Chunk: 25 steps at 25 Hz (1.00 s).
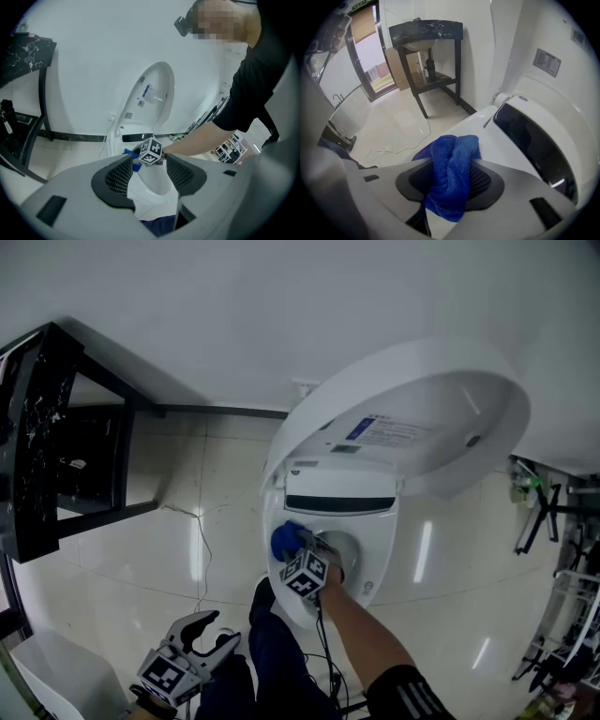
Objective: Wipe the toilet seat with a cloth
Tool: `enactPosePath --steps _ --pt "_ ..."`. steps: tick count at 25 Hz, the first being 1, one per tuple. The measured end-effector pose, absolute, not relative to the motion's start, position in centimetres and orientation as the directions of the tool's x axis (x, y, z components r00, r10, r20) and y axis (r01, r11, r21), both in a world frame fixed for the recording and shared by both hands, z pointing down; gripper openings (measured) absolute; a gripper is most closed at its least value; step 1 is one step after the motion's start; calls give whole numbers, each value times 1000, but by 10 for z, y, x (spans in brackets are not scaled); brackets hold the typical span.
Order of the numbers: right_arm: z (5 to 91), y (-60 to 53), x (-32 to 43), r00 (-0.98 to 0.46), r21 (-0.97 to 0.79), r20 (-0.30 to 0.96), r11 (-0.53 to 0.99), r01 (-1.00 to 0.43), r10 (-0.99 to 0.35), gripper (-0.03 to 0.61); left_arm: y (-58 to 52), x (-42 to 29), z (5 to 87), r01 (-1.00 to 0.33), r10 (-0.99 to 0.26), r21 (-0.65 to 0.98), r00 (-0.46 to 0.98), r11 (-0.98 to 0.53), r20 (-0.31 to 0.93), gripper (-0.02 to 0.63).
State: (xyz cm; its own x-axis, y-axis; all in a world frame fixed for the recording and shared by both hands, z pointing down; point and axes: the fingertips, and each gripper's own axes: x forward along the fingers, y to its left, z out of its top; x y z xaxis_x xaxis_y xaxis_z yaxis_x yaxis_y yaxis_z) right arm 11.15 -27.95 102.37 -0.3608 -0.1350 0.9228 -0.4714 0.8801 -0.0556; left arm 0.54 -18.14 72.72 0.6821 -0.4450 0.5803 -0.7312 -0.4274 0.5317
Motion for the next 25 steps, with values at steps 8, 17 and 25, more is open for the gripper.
enactPosePath --steps 8,17,25 --pt "1032 -162 114 -303 -115 953 930 -350 4 187 -170 4 724 -720 -439 534 694 -443 571 233" --pt "1029 -127 117 -327 -222 943 851 -476 63 187 -145 2 709 -698 -427 530 715 -483 553 233" --pt "889 -187 116 -451 -119 838 704 -700 -306 187 -116 -1 642 -665 -466 490 746 -565 475 233"
